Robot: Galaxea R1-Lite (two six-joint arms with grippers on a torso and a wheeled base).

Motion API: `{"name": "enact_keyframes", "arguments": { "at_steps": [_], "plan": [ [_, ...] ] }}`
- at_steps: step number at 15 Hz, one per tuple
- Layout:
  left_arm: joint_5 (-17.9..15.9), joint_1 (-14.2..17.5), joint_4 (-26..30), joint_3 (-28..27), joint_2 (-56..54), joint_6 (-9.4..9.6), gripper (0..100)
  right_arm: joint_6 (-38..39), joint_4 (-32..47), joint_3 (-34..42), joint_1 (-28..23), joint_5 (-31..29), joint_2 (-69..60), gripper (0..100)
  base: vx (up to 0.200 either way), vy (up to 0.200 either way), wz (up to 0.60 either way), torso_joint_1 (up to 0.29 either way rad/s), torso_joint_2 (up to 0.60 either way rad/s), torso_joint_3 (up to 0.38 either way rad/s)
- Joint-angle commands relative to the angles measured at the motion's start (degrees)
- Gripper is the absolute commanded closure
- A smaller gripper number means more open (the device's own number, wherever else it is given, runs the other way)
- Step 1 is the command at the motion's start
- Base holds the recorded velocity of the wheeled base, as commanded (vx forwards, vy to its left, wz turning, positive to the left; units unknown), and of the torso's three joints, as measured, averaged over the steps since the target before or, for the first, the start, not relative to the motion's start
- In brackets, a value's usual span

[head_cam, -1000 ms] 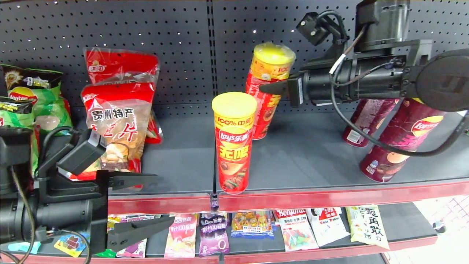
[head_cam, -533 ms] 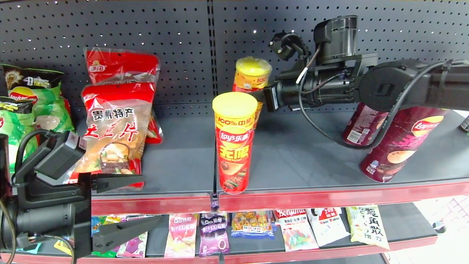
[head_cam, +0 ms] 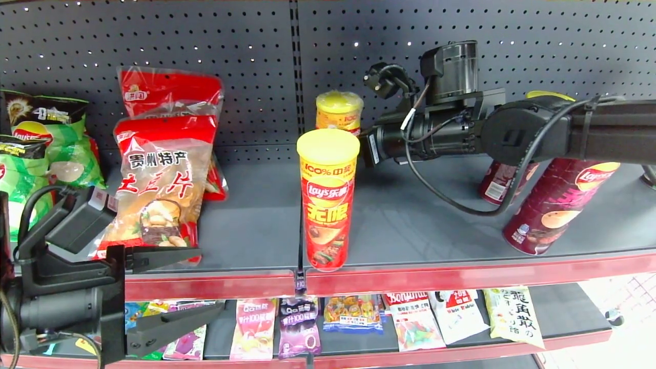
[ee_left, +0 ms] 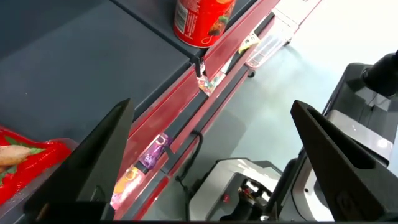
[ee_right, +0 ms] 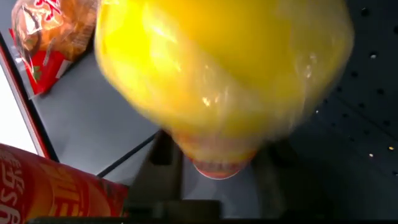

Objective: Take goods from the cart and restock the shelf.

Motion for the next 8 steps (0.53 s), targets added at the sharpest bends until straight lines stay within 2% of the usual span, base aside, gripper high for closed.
{"name": "enact_keyframes", "arguments": {
  "at_steps": [1,6,8],
  "plan": [
    [-0.01,-0.06,-0.02,0.11,0.12,-0.06,0,0.14,0.04,0.27,0.03,0.01,-0.42,0,0.0,0.0,0.0,0.0,0.0,0.0],
    [0.26,0.02,-0.02,0.03,0.39,-0.06,0,0.22,-0.05,6.07,0.47,-2.45,-6.05,0,0.0,0.0,0.0,0.0,0.0,0.0],
    [1.93,0.11,-0.02,-0.15,0.74,-0.06,0,0.31,-0.14,11.17,0.38,-5.0,-11.32,0,0.0,0.0,0.0,0.0,0.0,0.0]
  ]
}}
